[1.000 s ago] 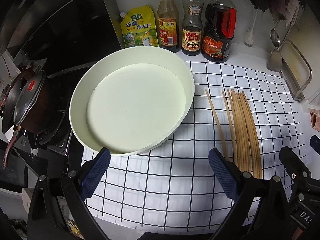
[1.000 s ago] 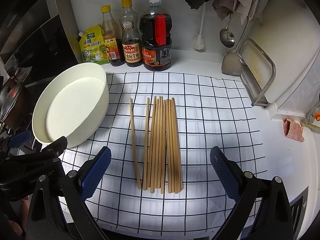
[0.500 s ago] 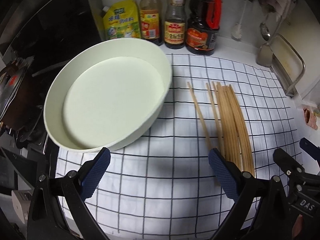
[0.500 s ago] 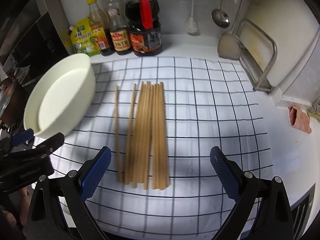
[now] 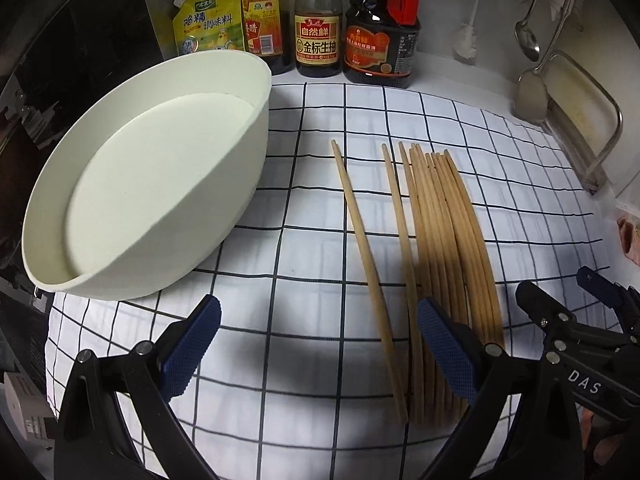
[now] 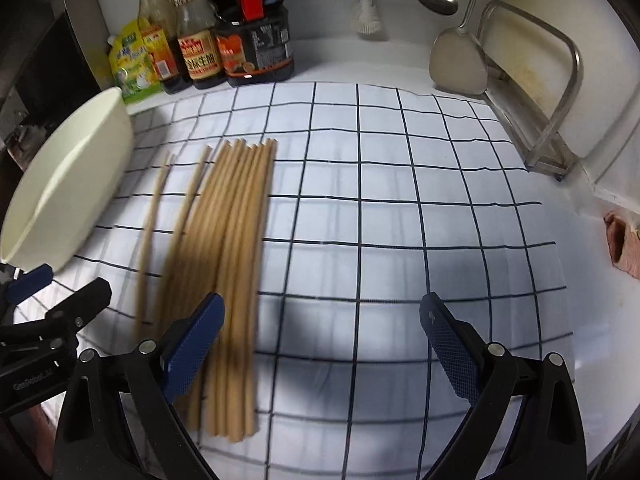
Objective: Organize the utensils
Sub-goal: 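Grasp one chopstick with the left tool while the right tool grasps another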
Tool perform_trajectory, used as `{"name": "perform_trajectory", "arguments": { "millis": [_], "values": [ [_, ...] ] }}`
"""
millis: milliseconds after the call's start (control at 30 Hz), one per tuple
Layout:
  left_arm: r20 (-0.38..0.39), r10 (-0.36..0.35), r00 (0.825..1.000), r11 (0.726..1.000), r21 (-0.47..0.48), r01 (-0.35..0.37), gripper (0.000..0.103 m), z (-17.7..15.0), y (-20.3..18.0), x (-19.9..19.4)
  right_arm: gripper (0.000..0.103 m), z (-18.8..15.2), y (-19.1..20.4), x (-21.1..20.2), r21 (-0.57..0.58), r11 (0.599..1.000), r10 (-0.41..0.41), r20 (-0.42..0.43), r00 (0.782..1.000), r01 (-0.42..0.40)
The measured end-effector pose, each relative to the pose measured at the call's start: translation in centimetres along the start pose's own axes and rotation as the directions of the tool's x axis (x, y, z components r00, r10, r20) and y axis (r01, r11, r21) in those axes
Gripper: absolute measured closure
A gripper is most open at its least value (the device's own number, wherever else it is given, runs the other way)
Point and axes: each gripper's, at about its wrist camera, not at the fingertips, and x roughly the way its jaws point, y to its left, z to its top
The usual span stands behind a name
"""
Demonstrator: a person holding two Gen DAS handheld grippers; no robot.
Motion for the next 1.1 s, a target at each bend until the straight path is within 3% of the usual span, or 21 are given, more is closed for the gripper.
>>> {"name": "perform_trajectory", "arguments": {
  "millis": [100,767,1100],
  "values": [
    [-0.013,0.038,0.999,0.999,0.006,-0.038,0.006,-0.1,-0.3,1.2,0.009,0.0,-0.1,1.1,-0.014,1.0,-0.015,-0.003,1.0,0.015],
    [-0.044,0.064,0.997,0.997,-0.046,-0.066,0.006,-0.6,0.1,4.0,0.01,0.1,1.2,3.2,-0.109,0.991,-0.076,-0.006,0.997,0.075],
    [-0.056,0.082,0.995,0.992,-0.087,-0.087,0.006,0.1,0.3,4.8,0.032,-0.4,0.6,2.8,-0.109,0.993,-0.04,0.031,0.999,0.043]
  ]
}}
